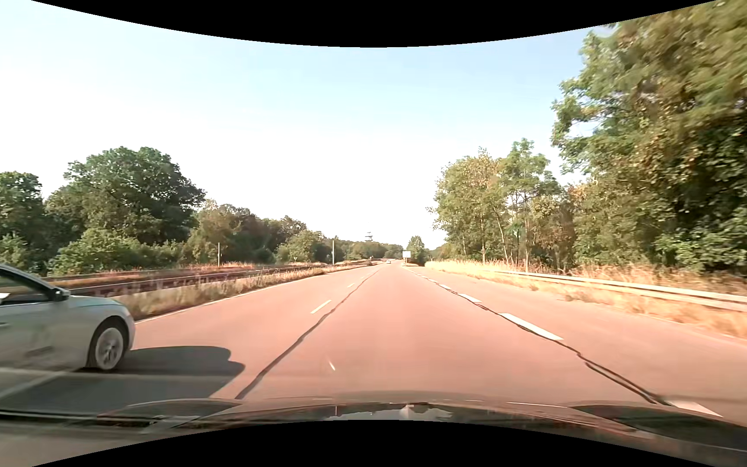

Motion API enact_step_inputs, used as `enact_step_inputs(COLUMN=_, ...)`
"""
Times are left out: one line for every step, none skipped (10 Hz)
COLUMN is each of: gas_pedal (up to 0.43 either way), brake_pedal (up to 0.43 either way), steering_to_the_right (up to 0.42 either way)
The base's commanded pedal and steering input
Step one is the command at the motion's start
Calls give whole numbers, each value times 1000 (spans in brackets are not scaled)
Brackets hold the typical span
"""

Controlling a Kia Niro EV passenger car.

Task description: Follow the waypoints while adhering to traffic rules and regulations

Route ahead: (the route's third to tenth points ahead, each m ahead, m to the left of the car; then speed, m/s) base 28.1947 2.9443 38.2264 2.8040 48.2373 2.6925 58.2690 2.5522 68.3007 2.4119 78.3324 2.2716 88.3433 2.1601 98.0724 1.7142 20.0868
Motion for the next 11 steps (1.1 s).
enact_step_inputs(gas_pedal=169, brake_pedal=0, steering_to_the_right=-1)
enact_step_inputs(gas_pedal=169, brake_pedal=0, steering_to_the_right=0)
enact_step_inputs(gas_pedal=169, brake_pedal=0, steering_to_the_right=0)
enact_step_inputs(gas_pedal=169, brake_pedal=0, steering_to_the_right=0)
enact_step_inputs(gas_pedal=169, brake_pedal=0, steering_to_the_right=0)
enact_step_inputs(gas_pedal=169, brake_pedal=0, steering_to_the_right=0)
enact_step_inputs(gas_pedal=169, brake_pedal=0, steering_to_the_right=0)
enact_step_inputs(gas_pedal=169, brake_pedal=0, steering_to_the_right=1)
enact_step_inputs(gas_pedal=169, brake_pedal=0, steering_to_the_right=1)
enact_step_inputs(gas_pedal=169, brake_pedal=0, steering_to_the_right=2)
enact_step_inputs(gas_pedal=169, brake_pedal=0, steering_to_the_right=3)
